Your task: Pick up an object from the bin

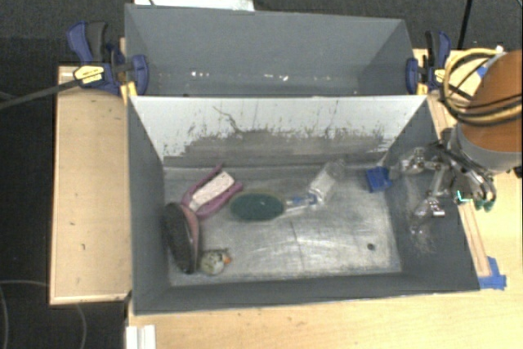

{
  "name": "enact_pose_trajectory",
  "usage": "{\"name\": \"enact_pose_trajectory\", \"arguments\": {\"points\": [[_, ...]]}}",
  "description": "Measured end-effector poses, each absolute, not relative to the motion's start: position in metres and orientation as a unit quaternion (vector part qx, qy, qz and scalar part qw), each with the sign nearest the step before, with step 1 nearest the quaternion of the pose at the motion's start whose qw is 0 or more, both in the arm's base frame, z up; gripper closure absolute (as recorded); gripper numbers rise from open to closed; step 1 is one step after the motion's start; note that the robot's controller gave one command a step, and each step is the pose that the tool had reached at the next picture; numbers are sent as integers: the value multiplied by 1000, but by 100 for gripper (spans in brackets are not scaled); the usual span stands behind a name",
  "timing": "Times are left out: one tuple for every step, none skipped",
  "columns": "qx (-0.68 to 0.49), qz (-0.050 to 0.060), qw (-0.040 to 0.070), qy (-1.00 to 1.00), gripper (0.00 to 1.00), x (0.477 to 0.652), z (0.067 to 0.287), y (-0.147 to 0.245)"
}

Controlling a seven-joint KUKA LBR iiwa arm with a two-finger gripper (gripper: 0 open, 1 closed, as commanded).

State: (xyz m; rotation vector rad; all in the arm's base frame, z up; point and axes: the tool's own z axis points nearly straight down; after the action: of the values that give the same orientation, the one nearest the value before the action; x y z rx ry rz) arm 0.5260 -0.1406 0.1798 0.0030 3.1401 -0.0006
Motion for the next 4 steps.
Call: {"name": "enact_pose_trajectory", "arguments": {"points": [[-27,2,3,1000,0,580,109,-52],[-43,1,3,999,0,574,72,33],[-43,0,5,999,100,575,74,29],[-229,0,5,973,100,551,231,46]]}}
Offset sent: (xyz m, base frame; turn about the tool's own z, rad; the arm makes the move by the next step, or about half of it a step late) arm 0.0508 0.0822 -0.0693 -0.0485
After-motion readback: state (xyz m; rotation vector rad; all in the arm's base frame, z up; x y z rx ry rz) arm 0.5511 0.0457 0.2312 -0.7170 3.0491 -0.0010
